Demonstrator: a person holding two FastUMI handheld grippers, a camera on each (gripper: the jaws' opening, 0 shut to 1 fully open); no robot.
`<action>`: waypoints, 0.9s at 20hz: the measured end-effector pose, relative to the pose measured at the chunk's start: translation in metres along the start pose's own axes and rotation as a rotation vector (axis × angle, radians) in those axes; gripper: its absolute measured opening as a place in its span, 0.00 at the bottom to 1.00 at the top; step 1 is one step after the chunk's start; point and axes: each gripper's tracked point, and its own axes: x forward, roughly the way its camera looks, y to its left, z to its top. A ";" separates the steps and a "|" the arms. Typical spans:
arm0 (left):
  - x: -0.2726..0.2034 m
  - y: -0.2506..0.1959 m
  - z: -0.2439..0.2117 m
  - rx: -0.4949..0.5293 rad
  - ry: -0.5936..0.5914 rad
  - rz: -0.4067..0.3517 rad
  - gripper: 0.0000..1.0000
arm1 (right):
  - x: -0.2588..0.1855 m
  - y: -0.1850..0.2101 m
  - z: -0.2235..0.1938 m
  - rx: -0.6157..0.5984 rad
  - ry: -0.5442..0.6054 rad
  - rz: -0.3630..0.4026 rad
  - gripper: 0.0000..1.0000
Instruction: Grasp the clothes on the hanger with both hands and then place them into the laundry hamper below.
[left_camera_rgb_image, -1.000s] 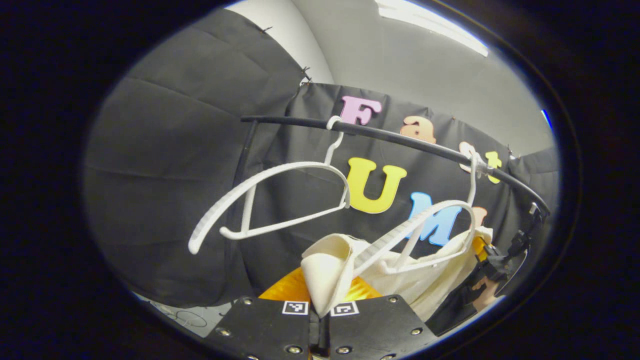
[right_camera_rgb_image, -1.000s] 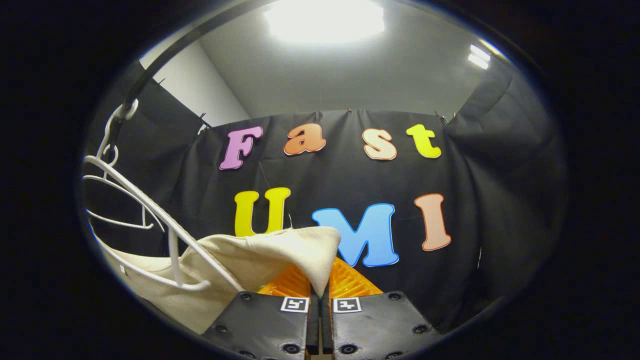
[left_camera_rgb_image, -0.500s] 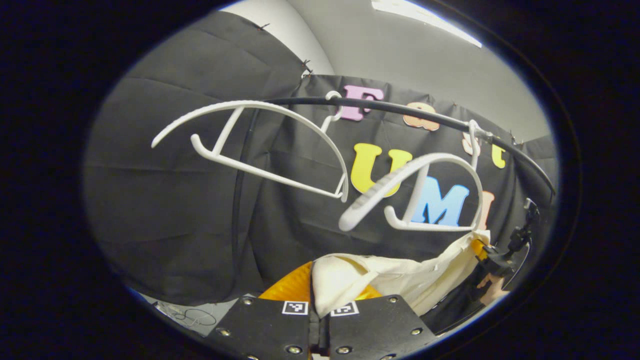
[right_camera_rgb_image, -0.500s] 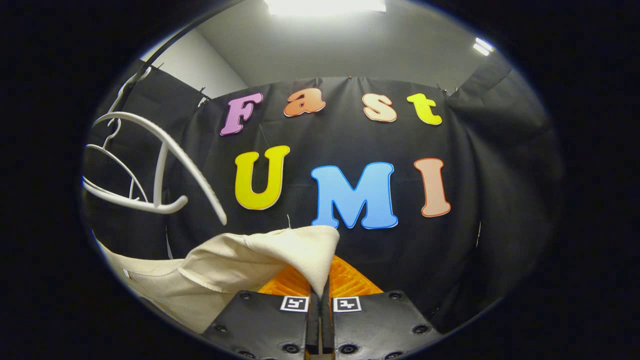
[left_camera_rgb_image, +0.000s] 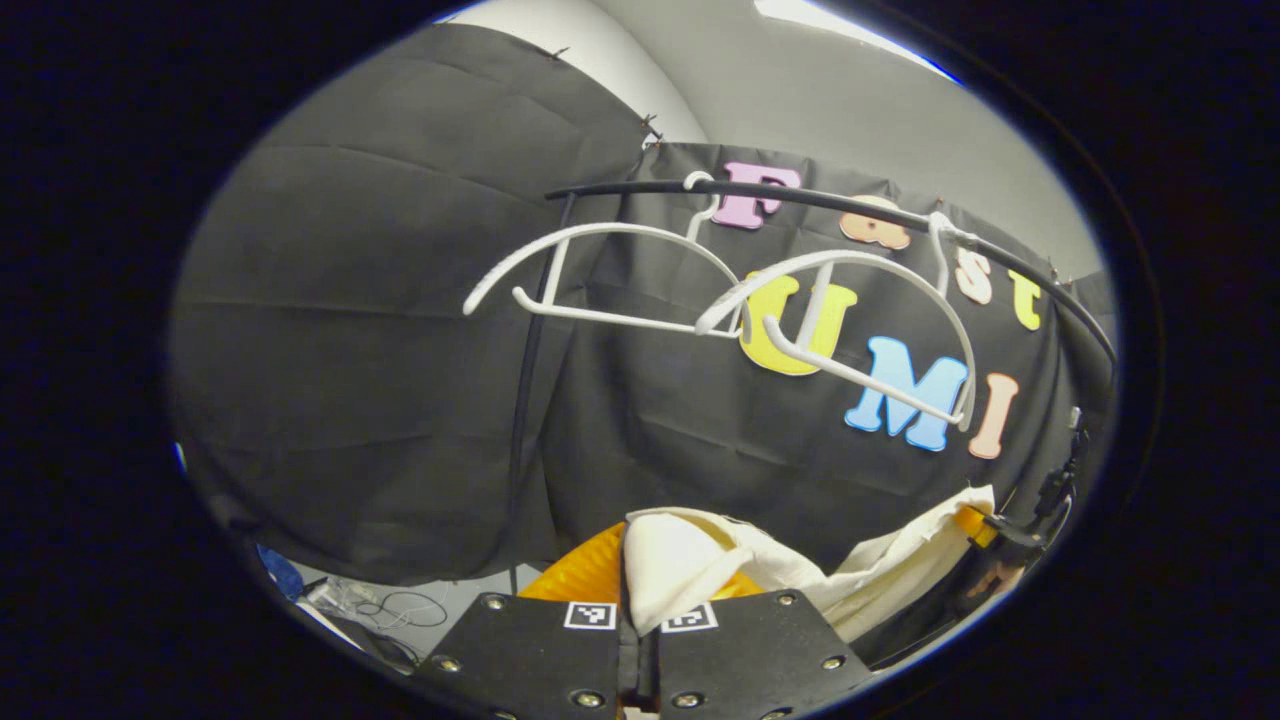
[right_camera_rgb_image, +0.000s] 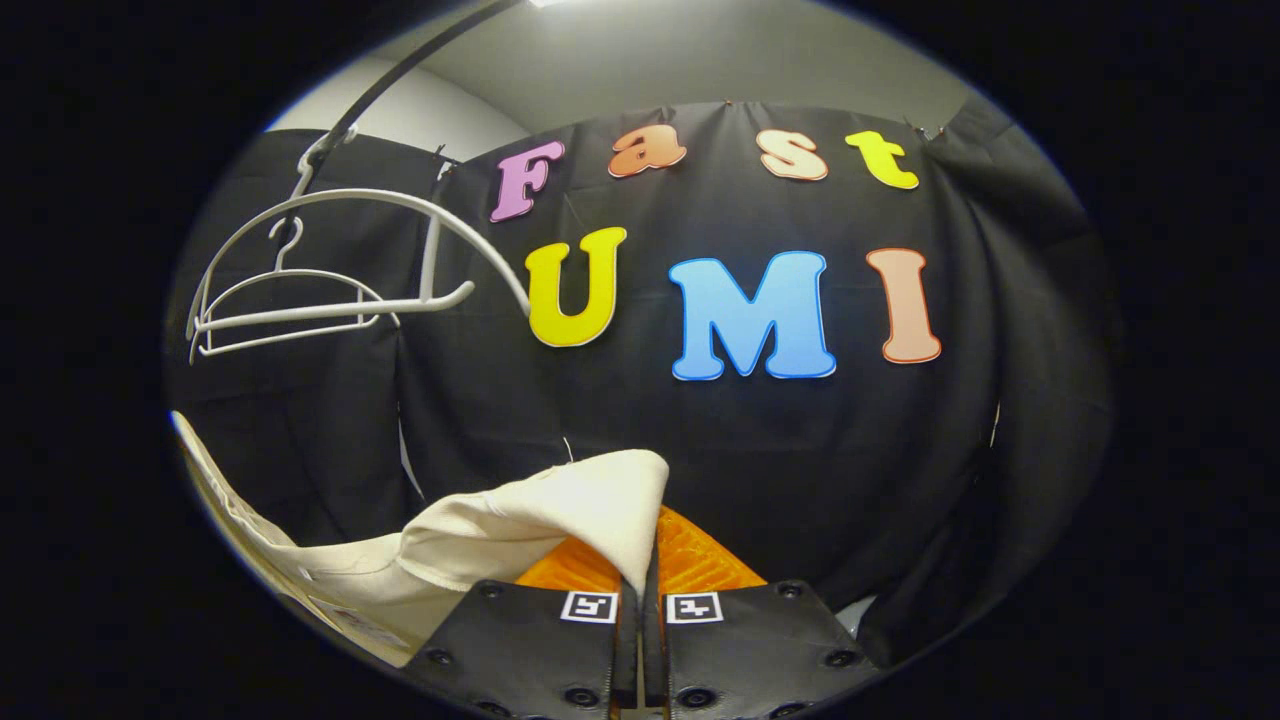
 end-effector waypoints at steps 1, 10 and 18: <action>-0.004 -0.001 -0.002 -0.003 0.006 0.001 0.02 | -0.009 0.003 -0.005 0.011 0.022 0.012 0.04; -0.039 0.018 -0.049 0.090 0.166 -0.134 0.02 | -0.103 0.049 -0.046 0.090 0.174 -0.031 0.02; -0.046 0.051 -0.149 0.217 0.358 -0.293 0.02 | -0.158 0.118 -0.141 0.195 0.376 -0.076 0.02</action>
